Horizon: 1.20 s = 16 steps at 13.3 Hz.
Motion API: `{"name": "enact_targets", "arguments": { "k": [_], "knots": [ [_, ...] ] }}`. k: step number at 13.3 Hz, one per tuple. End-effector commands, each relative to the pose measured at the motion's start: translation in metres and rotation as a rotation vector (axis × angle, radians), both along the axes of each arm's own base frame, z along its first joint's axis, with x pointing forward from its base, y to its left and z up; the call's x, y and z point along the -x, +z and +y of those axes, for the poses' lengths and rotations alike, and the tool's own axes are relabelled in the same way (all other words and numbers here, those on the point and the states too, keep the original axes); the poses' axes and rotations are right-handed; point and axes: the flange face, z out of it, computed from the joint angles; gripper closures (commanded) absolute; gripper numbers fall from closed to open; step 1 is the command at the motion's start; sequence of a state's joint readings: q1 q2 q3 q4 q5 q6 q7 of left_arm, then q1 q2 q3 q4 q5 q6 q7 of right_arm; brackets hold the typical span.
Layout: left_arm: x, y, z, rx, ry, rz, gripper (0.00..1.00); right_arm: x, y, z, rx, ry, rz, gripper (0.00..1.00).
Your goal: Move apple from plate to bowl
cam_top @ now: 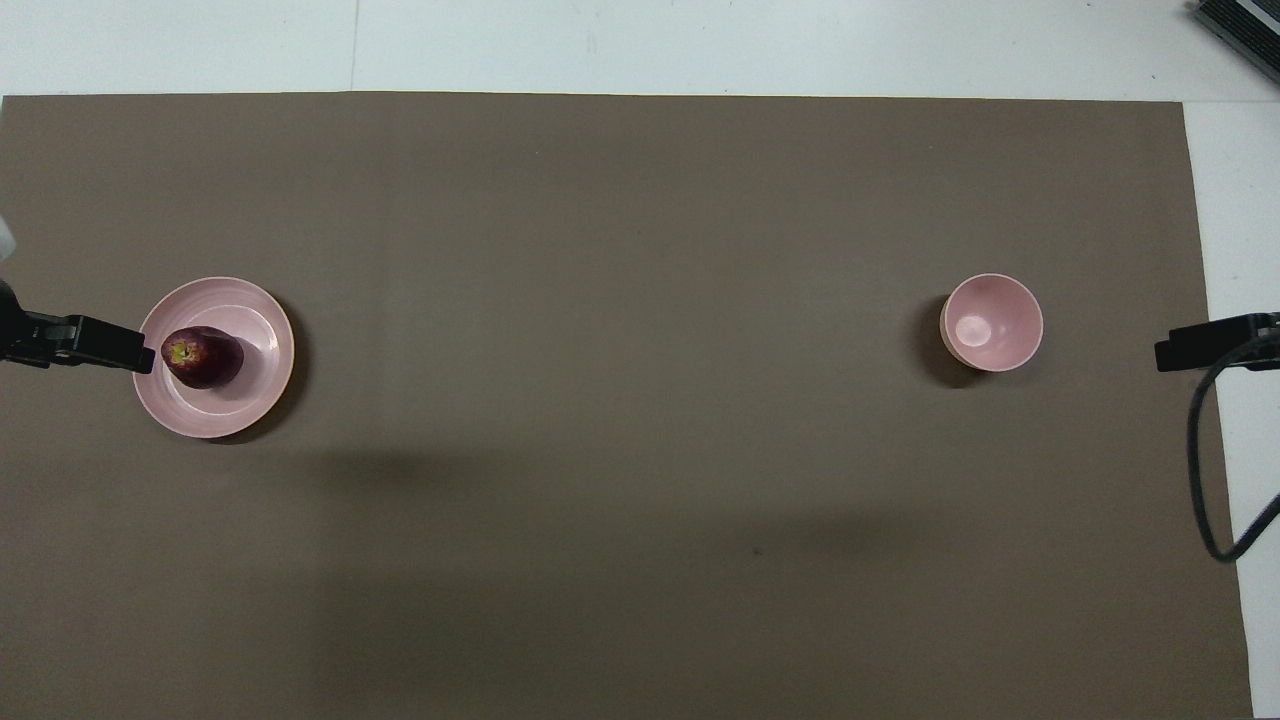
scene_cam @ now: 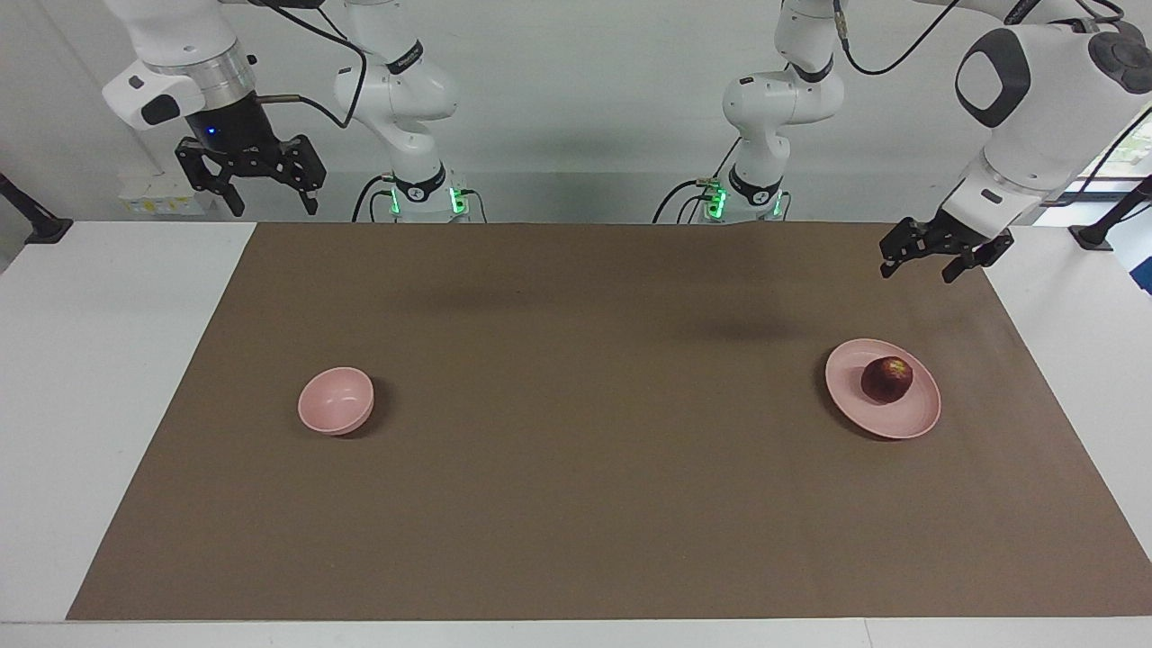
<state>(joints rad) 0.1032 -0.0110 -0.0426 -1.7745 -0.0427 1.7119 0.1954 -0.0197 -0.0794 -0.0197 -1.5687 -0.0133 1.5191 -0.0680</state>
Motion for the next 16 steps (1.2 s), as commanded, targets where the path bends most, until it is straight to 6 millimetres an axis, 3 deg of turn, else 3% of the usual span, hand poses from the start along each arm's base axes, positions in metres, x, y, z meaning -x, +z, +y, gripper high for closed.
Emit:
{"name": "enact_targets", "arguments": {
  "k": [1, 5, 10, 14, 16],
  "knots": [
    [0.004, -0.029, 0.015, 0.002, -0.023, -0.033, 0.00, 0.004, 0.000, 0.000, -0.014, -0.009, -0.017, 0.00],
    [-0.004, -0.069, 0.023, 0.000, -0.021, -0.052, 0.00, 0.004, 0.000, 0.000, -0.014, -0.009, -0.017, 0.00],
    [-0.025, -0.139, 0.027, 0.001, -0.035, -0.054, 0.00, 0.004, 0.000, 0.000, -0.014, -0.009, -0.017, 0.00],
    [-0.032, -0.179, 0.031, -0.003, -0.041, -0.079, 0.00, 0.004, 0.000, 0.000, -0.014, -0.009, -0.017, 0.00],
    [-0.030, -0.189, 0.041, -0.005, -0.043, -0.086, 0.00, 0.004, 0.000, 0.000, -0.014, -0.009, -0.015, 0.00]
  ]
}}
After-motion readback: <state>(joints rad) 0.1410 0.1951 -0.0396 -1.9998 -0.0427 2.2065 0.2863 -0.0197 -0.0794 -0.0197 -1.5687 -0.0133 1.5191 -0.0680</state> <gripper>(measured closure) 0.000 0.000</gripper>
